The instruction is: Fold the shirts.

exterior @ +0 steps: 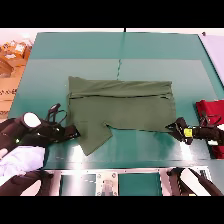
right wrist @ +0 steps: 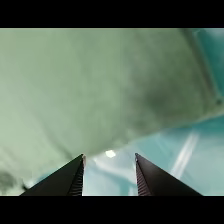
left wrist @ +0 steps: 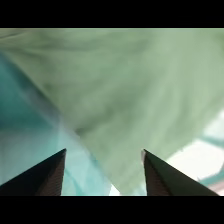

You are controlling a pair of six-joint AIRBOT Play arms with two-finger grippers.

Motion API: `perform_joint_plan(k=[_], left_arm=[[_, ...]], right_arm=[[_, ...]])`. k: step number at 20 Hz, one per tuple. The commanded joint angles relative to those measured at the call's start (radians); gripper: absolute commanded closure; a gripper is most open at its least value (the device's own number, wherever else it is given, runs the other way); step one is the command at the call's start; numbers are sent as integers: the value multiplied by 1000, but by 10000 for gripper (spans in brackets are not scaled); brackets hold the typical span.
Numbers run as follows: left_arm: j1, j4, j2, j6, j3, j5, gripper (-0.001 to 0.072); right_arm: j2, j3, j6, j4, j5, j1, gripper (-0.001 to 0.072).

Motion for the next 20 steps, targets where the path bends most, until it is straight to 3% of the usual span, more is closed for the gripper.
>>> perform_joint_plan(k=[1, 4, 6, 7, 8, 9, 10, 11, 12, 15, 18, 20], left_arm=[[-32, -55, 12, -18, -98, 121, 173], [-32, -133, -5, 2, -108, 224, 173], [-32, -266, -64, 104, -112, 242, 175], [-32, -346, -101, 167, -112, 239, 225], [-32, -430, -135, 257, -111, 233, 484], [-32, -486, -152, 324, -111, 220, 663], [-32, -493, -153, 342, -104, 203, 680], [-28, -462, -153, 342, -79, 161, 681], [-27, -406, -148, 330, -48, 114, 680], [-27, -142, -92, 172, 56, -56, 681], [-27, 51, 17, 55, 142, -188, 681], [-27, 90, 91, 12, 193, -237, 681]], right_arm=[[-37, -53, 6, 53, -113, 1, 340], [-95, -53, 5, 108, -175, 1, 309], [-130, -53, 2, 166, -225, 9, 283], [-145, -53, 1, 196, -253, 21, 284], [-156, -53, 1, 220, -277, 34, 288], [-160, -50, -6, 229, -294, 44, 367], [-160, -45, -31, 228, -296, 44, 540], [-160, -37, -63, 227, -281, 42, 682], [-159, -26, -89, 224, -256, 42, 696], [-132, 4, -92, 148, -182, 42, 696], [-34, 13, -24, 20, -115, 13, 696], [51, 22, 43, -112, -41, -15, 696]])
